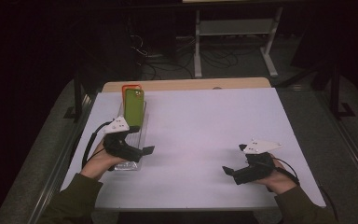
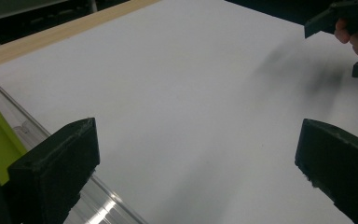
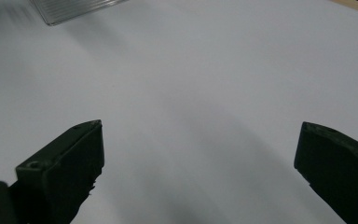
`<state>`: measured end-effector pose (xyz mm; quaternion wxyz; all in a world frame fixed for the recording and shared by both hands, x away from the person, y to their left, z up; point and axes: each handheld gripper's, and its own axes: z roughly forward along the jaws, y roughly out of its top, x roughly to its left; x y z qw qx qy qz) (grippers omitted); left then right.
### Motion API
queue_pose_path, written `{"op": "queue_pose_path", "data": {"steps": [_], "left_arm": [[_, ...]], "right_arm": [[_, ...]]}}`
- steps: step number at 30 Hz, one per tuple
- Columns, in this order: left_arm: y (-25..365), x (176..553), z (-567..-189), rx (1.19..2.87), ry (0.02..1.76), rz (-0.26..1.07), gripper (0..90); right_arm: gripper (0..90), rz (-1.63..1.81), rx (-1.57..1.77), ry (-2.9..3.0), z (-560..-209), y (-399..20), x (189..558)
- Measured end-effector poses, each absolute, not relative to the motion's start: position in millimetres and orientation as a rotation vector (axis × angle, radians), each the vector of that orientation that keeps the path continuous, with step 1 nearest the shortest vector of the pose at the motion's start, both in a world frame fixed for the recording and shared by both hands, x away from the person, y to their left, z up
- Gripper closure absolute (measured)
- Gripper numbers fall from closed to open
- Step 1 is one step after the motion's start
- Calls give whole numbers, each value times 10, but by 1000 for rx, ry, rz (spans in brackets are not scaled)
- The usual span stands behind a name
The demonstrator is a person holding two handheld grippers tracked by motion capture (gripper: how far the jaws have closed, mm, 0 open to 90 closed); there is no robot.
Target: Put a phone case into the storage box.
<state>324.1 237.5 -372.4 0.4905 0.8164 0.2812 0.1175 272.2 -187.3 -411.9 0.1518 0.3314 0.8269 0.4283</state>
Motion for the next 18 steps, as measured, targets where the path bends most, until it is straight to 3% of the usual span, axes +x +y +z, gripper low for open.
{"op": "queue_pose_path", "data": {"steps": [18], "left_arm": [[2519, 3028, -3901, 1989, 672, 263, 0]], "right_arm": [[9, 1274, 938, 2359, -4022, -1880, 2731]]}}
